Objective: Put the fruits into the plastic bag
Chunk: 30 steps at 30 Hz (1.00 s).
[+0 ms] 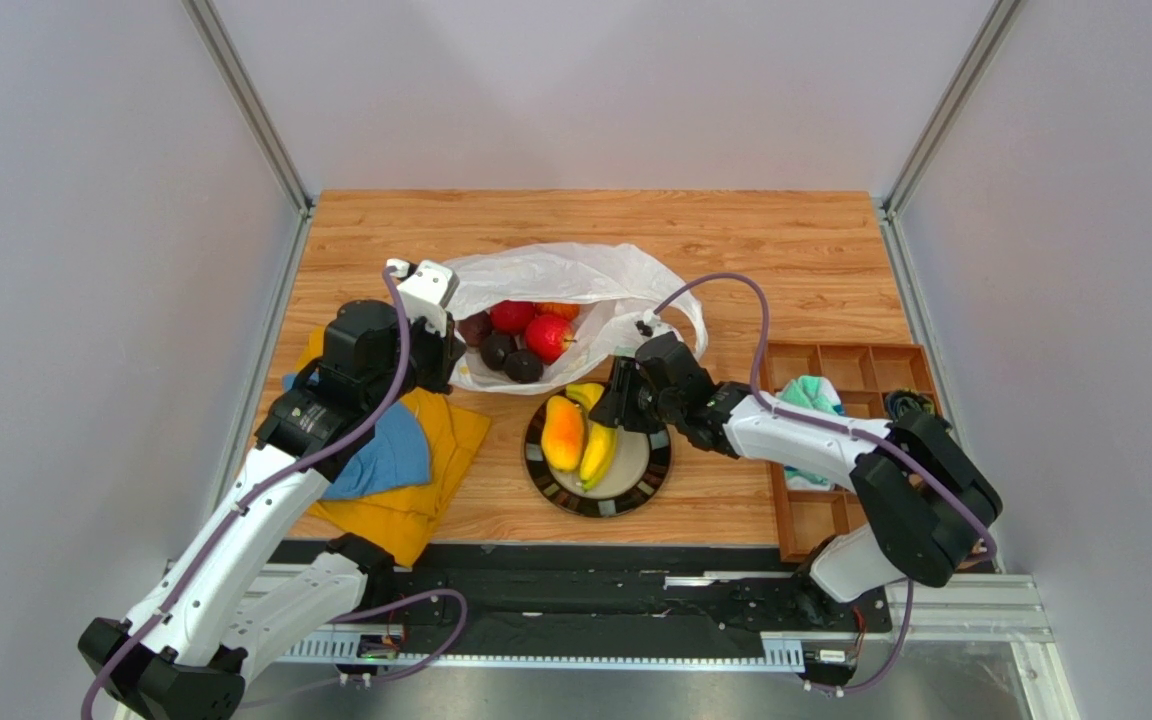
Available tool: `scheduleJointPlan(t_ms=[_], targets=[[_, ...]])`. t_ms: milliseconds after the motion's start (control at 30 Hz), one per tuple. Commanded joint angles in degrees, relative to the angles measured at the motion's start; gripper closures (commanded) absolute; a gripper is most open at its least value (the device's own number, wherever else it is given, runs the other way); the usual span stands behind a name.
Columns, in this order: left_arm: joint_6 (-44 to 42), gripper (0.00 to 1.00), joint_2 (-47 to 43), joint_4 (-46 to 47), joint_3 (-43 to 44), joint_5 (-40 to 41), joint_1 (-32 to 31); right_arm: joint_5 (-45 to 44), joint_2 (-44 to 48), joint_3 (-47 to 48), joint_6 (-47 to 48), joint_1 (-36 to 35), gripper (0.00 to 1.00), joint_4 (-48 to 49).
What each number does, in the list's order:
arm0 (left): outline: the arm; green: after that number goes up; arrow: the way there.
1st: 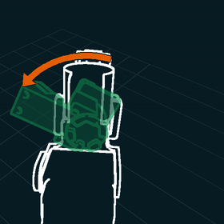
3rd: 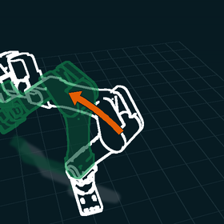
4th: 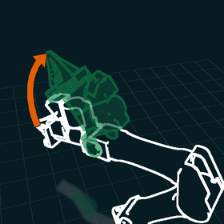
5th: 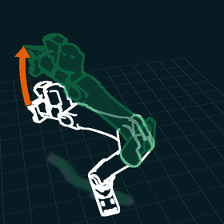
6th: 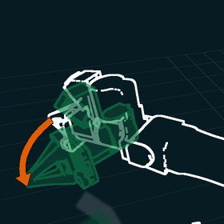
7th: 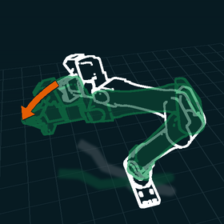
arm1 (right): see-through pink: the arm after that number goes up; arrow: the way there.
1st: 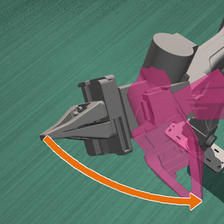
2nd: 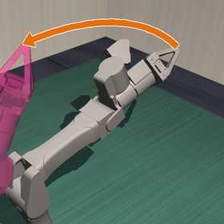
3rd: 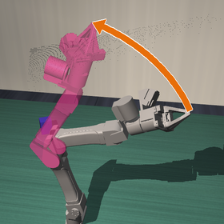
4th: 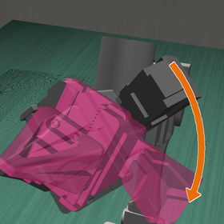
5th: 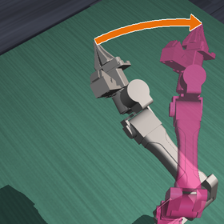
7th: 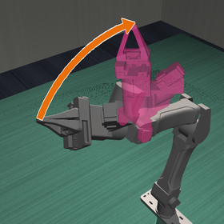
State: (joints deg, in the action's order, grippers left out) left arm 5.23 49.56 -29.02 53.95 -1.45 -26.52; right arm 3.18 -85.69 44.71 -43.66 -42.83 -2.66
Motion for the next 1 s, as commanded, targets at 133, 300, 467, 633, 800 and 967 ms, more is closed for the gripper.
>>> scheduleJointPlan(t_ms=[133, 300, 467, 633, 800, 967], targets=[[0.7, 1.0, -0.5, 0.5, 2.4, -0.7, -0.1, -8.4, 6.2, -0.6, 3.0, 0.1, 0.67, -7.9], [0.7, 1.0, -0.5, 0.6, 2.3, -0.7, -0.1, -7.4, 9.0, -0.5, 5.4, 0.1, 0.74, -10.8], [0.7, 1.0, -0.6, 0.5, 2.4, -0.9, -0.1, 0.7, 14.0, 0.2, 13.1, 0.0, 0.77, -13.6], [0.7, 1.0, -0.5, 0.7, 2.3, -0.8, -0.1, 7.4, 19.1, 2.7, 18.4, -0.2, 0.8, -19.0], [0.7, 1.0, -0.4, 0.6, 2.3, -0.8, -0.1, 13.8, 23.4, 6.4, 21.9, -0.3, 0.81, -20.5], [0.7, 1.0, -0.3, 0.6, 2.3, -0.7, -0.1, 17.7, 24.6, 10.1, 24.3, -0.3, 0.81, -20.6]])
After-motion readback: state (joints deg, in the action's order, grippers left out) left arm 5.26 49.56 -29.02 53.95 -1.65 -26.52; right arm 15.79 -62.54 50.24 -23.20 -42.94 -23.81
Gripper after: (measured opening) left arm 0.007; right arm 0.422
